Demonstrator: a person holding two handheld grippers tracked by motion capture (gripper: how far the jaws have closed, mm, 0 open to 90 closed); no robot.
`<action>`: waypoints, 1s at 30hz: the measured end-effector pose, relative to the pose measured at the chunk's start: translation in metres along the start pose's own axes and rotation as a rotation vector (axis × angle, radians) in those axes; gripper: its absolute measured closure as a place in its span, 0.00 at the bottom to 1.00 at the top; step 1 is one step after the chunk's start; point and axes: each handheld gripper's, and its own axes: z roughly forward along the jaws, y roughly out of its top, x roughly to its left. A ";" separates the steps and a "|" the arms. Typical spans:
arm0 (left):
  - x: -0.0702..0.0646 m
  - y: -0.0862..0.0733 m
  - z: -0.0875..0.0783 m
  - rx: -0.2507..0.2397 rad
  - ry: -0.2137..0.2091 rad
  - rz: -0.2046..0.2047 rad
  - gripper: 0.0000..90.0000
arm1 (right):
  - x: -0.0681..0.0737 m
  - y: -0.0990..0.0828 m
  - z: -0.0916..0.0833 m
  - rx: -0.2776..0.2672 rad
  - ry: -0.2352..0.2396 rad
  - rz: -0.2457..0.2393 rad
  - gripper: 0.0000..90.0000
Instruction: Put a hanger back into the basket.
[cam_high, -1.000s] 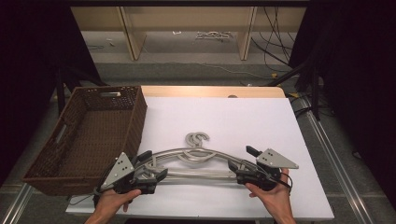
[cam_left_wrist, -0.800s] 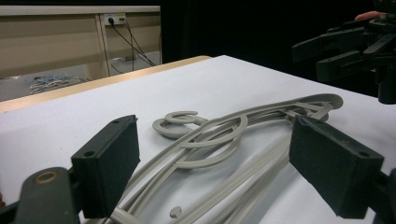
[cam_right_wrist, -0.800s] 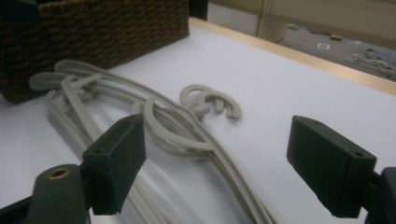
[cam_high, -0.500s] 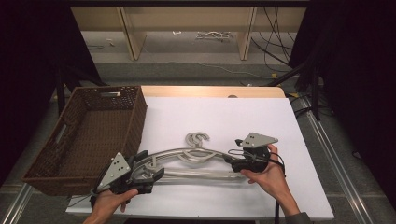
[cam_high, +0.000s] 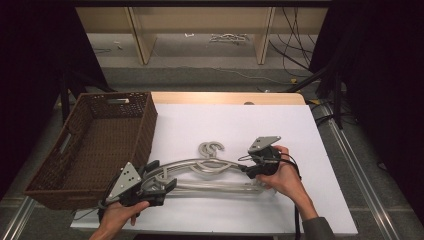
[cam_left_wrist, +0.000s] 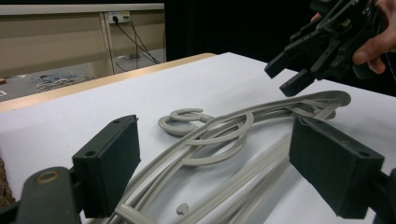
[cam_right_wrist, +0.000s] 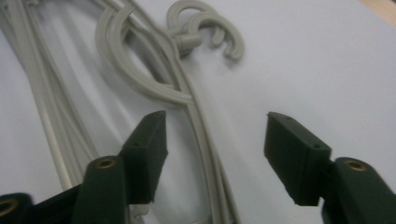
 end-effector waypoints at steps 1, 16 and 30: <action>0.000 -0.001 0.001 0.002 -0.004 0.008 0.18 | 0.001 0.000 0.001 0.010 0.006 -0.006 0.50; -0.001 -0.001 0.002 0.030 -0.011 0.010 0.19 | 0.001 0.014 0.034 0.172 0.030 -0.087 0.63; -0.001 -0.004 0.004 0.066 -0.009 0.009 0.19 | 0.000 0.016 0.052 0.221 0.052 -0.125 0.75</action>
